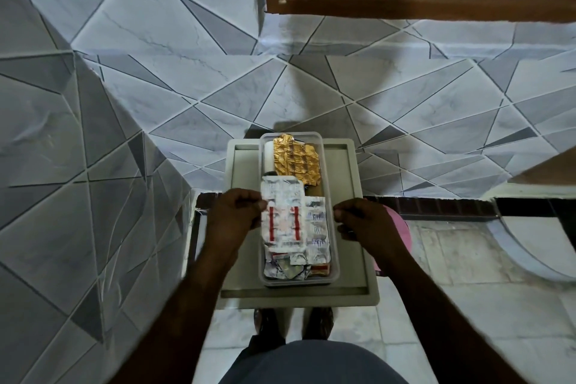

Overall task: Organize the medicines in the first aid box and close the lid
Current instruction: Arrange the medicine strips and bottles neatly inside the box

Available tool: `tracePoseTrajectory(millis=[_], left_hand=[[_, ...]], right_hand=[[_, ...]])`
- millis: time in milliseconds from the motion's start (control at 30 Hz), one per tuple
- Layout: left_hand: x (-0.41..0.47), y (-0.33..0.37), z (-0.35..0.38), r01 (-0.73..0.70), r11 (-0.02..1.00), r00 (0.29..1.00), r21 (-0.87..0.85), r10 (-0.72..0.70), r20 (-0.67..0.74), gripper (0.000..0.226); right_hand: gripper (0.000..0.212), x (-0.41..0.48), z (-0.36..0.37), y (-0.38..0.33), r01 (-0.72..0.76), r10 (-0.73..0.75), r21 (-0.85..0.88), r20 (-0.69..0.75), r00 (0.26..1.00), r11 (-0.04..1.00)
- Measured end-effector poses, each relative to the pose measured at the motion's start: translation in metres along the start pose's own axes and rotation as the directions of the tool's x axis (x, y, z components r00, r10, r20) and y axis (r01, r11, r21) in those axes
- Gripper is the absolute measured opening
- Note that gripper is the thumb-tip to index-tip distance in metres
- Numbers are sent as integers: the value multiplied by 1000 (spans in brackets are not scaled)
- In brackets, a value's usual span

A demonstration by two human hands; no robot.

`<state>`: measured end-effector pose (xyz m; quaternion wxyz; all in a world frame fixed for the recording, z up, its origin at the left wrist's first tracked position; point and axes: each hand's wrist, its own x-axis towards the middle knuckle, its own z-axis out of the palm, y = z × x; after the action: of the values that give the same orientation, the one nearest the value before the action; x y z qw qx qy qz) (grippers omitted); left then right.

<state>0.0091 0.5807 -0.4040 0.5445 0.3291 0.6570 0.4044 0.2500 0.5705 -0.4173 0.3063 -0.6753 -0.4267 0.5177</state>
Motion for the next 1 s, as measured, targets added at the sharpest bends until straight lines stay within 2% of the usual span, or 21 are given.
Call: tracePoseTrajectory(millis=[133,233,367,500,567,667,767,800,867,933,1000], left_hand=[[1,-18,26,-25,988,999,155,21,27,13],[-2,-27,32,-146,913,987,382,161,-9,12],[-10,-32,33,-297,820,947,489,318,43,17],[-5,-41,32,-361,658,912,661,398,103,29],[-7,-40,33,-370,634,909,679,400,122,29],[-8,-39,35,-400,594,895,698,418,157,29],[-9,-37,34,-420,585,890,694,414,190,29],[-9,-37,33,-423,589,888,688,419,188,28],[-10,-36,28,-413,615,888,672,435,147,25],[-12,-34,21,-378,693,894,614,446,46,23],[-11,-36,13,-300,763,912,573,406,-64,25]], right_hand=[[7,-3,8,-6,171,-173,-197,9,985,965],[13,-7,16,-5,273,-275,-376,48,960,885],[33,-10,26,4,433,-410,-605,186,893,669],[48,-12,40,13,489,-453,-812,323,831,319],[49,-12,43,14,471,-466,-846,322,824,249],[47,-10,45,16,457,-471,-864,320,822,210],[45,-10,45,14,464,-456,-864,339,823,196],[45,-10,44,13,473,-451,-851,339,826,227],[42,-12,38,10,487,-453,-773,293,842,405],[36,-11,30,9,457,-469,-653,172,866,604],[29,-6,21,12,389,-462,-573,21,887,721]])
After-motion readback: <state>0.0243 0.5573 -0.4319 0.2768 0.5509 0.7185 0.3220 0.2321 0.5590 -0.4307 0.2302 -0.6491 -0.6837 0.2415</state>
